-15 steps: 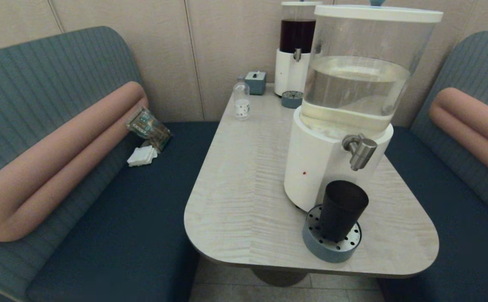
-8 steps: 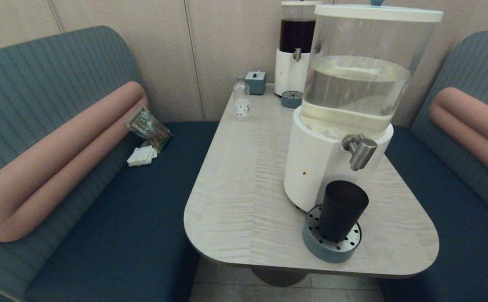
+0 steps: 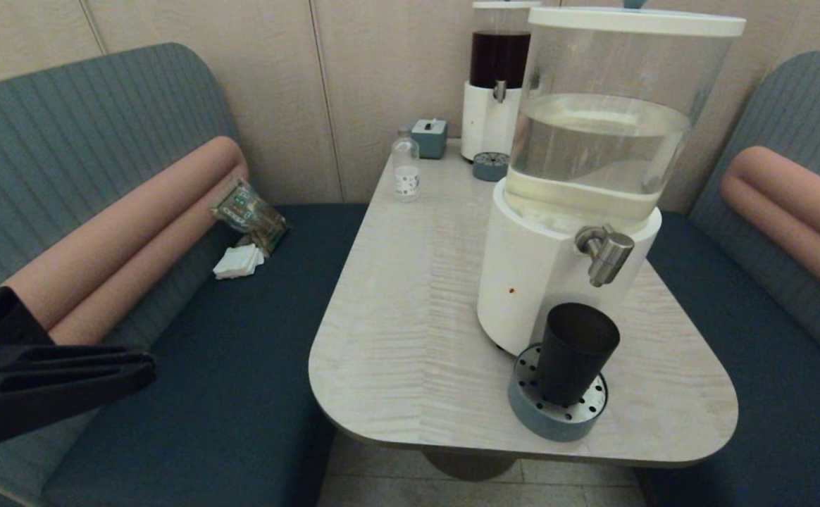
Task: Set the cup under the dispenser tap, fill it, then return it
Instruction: Place the cup next to the water dispenser
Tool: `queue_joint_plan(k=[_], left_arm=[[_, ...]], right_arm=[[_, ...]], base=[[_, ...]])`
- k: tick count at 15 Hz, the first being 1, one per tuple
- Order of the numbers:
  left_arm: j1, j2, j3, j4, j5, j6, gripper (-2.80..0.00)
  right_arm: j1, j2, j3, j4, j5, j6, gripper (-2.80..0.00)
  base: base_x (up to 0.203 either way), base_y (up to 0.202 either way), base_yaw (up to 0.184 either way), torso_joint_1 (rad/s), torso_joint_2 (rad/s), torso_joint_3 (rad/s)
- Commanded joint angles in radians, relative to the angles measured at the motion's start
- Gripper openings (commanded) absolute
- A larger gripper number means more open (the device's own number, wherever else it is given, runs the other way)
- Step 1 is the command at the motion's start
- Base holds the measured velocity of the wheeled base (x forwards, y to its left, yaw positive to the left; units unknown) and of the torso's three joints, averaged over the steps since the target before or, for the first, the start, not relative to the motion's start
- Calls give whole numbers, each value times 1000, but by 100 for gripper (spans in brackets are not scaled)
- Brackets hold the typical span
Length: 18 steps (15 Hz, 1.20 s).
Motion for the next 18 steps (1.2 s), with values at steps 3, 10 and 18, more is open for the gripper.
queue_joint_plan(k=[3,10,18], left_arm=[[-14,215,5,-110,-5,29,0],[-233,568,-63,-172,148,423,0],[-565,834,-123,-300,298,434,0]], right_arm=[[0,-2,0,0,0,-1,-280],[0,-2,0,0,0,-1,-280],[0,-2,0,0,0,-1,-280]], base=[[0,0,0,0,0,0],[0,0,0,0,0,0],[0,0,0,0,0,0]])
